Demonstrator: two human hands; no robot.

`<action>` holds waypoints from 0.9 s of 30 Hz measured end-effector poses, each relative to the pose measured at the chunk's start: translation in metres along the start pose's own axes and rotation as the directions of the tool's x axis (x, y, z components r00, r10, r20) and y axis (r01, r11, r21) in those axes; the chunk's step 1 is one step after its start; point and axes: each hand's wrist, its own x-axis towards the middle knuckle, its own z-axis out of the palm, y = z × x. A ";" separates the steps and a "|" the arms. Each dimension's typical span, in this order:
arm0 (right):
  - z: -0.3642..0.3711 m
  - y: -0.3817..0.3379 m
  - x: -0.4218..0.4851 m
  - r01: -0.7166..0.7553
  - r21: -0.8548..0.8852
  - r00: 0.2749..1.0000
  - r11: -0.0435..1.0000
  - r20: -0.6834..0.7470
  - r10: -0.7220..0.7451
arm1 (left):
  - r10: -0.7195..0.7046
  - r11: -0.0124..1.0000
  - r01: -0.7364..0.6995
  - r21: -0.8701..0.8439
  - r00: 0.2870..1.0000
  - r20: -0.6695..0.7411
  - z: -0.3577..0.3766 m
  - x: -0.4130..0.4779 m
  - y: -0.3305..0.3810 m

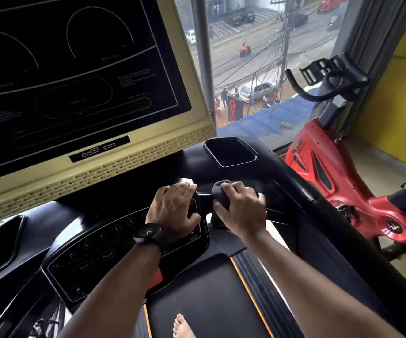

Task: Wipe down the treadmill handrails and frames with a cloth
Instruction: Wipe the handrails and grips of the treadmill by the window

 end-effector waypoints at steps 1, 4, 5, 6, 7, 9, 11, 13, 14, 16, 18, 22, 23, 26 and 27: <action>-0.008 0.005 0.015 -0.028 0.076 0.996 0.997 0.087 0.021 | 0.002 1.000 -0.002 0.003 1.000 -0.002 0.000 0.001 0.000; -0.015 0.016 0.031 -0.160 0.204 0.963 0.966 0.247 0.107 | -0.006 1.000 0.006 0.000 1.000 0.005 0.000 0.000 0.001; -0.011 0.016 0.019 -0.118 0.136 0.987 0.984 0.123 0.101 | -0.008 1.000 0.008 -0.004 1.000 0.007 0.000 0.000 0.000; -0.004 0.015 0.004 -0.089 0.052 0.996 0.995 0.017 0.088 | -0.009 1.000 0.009 -0.006 1.000 0.009 0.001 0.000 0.000; 0.001 0.014 -0.008 -0.059 0.004 0.998 0.998 -0.023 0.059 | -0.008 1.000 0.008 -0.006 1.000 0.007 0.002 0.000 0.000; 0.001 0.017 -0.005 -0.016 0.000 0.999 1.000 0.034 0.016 | -0.007 1.000 0.007 -0.006 1.000 -0.003 0.002 0.001 0.000; -0.010 0.024 0.019 -0.100 0.111 0.982 0.989 0.172 0.080 | -0.007 1.000 0.007 -0.007 1.000 -0.004 0.001 0.002 0.000; -0.010 0.022 0.019 -0.164 0.122 0.970 0.979 0.202 0.137 | -0.016 1.000 0.016 -0.006 1.000 -0.003 0.001 0.002 0.001; -0.006 0.018 0.009 -0.161 0.079 0.982 0.984 0.113 0.152 | -0.018 1.000 0.018 -0.008 1.000 -0.004 0.002 0.001 0.000; 0.007 0.011 -0.013 -0.134 -0.015 0.991 0.991 -0.014 0.134 | -0.016 1.000 0.016 -0.014 1.000 -0.011 0.003 0.001 0.000; 0.002 0.016 -0.007 -0.085 -0.011 0.996 0.996 0.010 0.085 | -0.015 1.000 0.015 -0.010 1.000 -0.020 0.003 0.002 0.000; -0.011 0.033 0.020 -0.171 0.138 0.971 0.976 0.192 0.143 | -0.020 1.000 0.020 -0.015 1.000 -0.020 0.003 0.002 0.001; -0.008 0.031 0.010 -0.162 0.098 0.983 0.982 0.098 0.153 | -0.023 1.000 0.023 -0.019 0.999 -0.025 0.003 0.001 0.001; 0.003 0.026 -0.014 -0.110 -0.010 0.993 0.994 -0.045 0.109 | -0.024 1.000 0.023 -0.017 0.999 -0.034 0.004 0.001 0.001; -0.002 0.031 -0.007 -0.093 0.018 0.995 0.995 0.019 0.093 | -0.021 1.000 0.021 -0.017 0.999 -0.037 0.005 0.002 0.001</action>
